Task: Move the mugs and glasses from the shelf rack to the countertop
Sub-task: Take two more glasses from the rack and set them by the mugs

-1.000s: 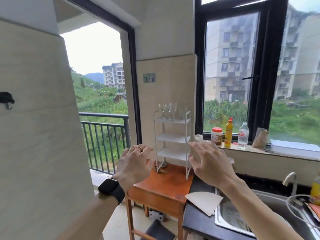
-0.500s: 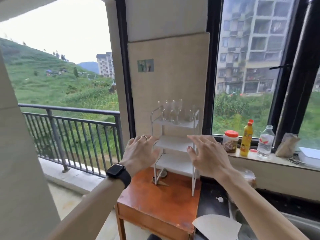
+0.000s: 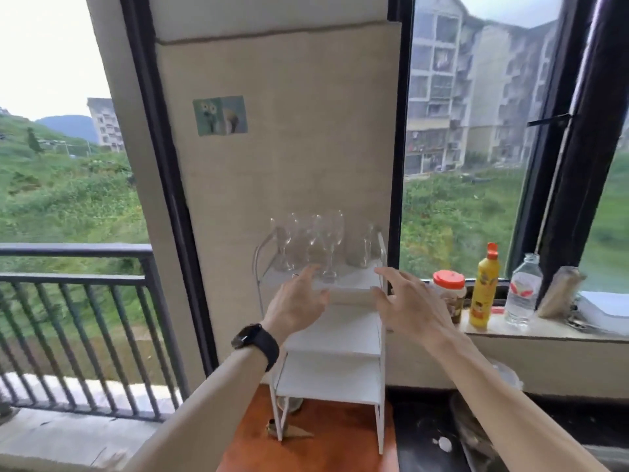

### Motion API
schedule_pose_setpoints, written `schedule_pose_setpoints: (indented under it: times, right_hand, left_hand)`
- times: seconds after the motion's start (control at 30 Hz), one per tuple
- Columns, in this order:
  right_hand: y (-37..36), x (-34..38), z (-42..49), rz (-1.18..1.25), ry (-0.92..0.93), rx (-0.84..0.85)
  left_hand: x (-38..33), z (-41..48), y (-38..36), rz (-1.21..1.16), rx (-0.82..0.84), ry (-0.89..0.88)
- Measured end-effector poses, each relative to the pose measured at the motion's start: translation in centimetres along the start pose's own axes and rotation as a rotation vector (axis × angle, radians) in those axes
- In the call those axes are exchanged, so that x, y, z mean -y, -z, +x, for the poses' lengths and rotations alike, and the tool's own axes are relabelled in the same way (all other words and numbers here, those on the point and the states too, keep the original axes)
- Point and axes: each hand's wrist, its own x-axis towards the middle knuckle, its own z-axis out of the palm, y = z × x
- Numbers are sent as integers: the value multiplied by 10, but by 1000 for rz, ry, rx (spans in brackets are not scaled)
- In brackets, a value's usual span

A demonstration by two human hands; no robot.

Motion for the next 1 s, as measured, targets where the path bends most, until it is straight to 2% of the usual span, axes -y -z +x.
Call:
schedule_pose_setpoints:
  times: [0.17,0.27,0.33,0.6,0.73,0.87,1.0]
  right_hand:
    - [-15,2,62,348,-170,-63]
    - [-20,6,93,652,-303,-37]
    - [-25,5,112,751,-354,-26]
    - [-31,6,150,837,-485,135]
    - [-33,8,162,871,-573,142]
    - [-45,13,169,1011,-634,177]
    - [-59,19,168,1033,-650,59]
  left_hand:
    - [15,64,-15,-275,-13,50]
    - [18,91,-23,-371,-20,48]
    - [17,104,-28,-461,-4,81]
    - [16,124,-34,-768,32,104]
    - [19,121,-30,-755,8,70]
    - [27,110,-22,-760,16,32]
    - [33,102,-9,-748,30,11]
